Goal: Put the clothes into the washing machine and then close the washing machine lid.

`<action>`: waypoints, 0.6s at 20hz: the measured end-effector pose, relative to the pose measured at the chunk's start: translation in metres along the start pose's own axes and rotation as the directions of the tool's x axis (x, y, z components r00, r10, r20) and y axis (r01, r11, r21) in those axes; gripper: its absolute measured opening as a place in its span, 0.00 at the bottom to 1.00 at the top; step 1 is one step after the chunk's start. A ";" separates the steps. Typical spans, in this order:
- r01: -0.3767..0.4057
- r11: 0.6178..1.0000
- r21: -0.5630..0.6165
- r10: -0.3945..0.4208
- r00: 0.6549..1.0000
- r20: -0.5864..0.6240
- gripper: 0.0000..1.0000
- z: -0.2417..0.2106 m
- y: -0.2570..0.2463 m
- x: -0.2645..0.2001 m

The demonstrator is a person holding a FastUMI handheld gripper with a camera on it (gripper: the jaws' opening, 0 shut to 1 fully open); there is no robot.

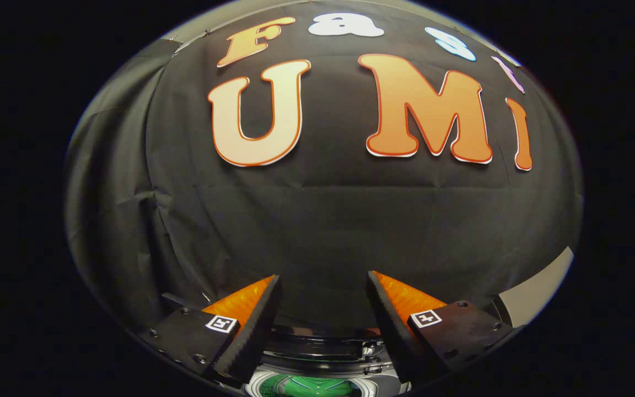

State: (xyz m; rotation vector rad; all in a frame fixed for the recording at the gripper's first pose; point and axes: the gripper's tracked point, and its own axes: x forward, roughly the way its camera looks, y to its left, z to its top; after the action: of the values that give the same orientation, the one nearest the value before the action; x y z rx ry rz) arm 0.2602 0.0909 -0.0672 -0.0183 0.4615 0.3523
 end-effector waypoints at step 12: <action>-0.010 1.000 0.008 0.010 1.000 0.013 0.99 -0.022 -0.010 0.025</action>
State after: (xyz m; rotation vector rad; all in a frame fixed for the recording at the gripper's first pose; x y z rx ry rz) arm 0.2746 0.0875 -0.0988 -0.0057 0.4498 0.3604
